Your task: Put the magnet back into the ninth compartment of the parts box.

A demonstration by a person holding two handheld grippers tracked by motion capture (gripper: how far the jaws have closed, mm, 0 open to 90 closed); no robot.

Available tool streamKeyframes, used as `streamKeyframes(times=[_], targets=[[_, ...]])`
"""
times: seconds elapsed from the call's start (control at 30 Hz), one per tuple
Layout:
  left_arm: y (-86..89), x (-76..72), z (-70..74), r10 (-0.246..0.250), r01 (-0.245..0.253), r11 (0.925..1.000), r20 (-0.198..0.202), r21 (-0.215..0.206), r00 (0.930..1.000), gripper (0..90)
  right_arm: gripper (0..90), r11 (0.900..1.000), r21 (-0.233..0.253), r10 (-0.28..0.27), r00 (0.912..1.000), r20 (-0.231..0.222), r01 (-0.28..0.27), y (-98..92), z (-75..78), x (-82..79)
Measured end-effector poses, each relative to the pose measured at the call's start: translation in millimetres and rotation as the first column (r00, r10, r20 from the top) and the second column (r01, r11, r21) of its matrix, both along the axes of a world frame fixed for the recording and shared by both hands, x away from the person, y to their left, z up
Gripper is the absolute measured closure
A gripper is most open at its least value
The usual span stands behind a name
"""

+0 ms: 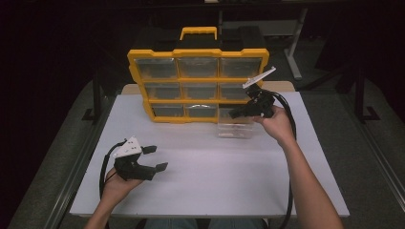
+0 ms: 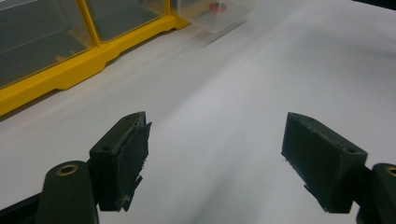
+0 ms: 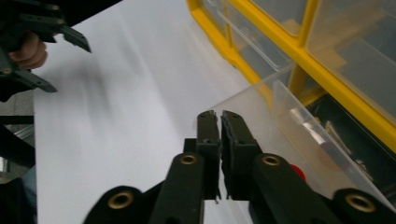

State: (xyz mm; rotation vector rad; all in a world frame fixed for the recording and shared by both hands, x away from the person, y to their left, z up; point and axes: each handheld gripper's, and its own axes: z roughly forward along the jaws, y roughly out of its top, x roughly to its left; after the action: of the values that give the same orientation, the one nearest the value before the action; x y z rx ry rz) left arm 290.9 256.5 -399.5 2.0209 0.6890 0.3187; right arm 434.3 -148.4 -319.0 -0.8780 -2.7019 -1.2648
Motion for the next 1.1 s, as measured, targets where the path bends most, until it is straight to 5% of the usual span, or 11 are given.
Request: streamKeyframes(times=[0.47, 1.1], targets=[[2.5, 0.0, 1.0, 0.004, -0.004, 1.0000, 0.003, -0.006, 1.0000, 22.6, 88.8, 0.998, 0.031, 0.054, 0.9985, 0.007, -0.054, 2.7, 2.6, -19.1], [3.7, 0.9, 0.6, 0.008, -0.008, 1.0000, 0.005, -0.003, 1.0000, 22.6, 88.8, 0.995, 0.037, 0.093, 0.9956, 0.009, -0.093, 3.9, -17.5, -43.6]])
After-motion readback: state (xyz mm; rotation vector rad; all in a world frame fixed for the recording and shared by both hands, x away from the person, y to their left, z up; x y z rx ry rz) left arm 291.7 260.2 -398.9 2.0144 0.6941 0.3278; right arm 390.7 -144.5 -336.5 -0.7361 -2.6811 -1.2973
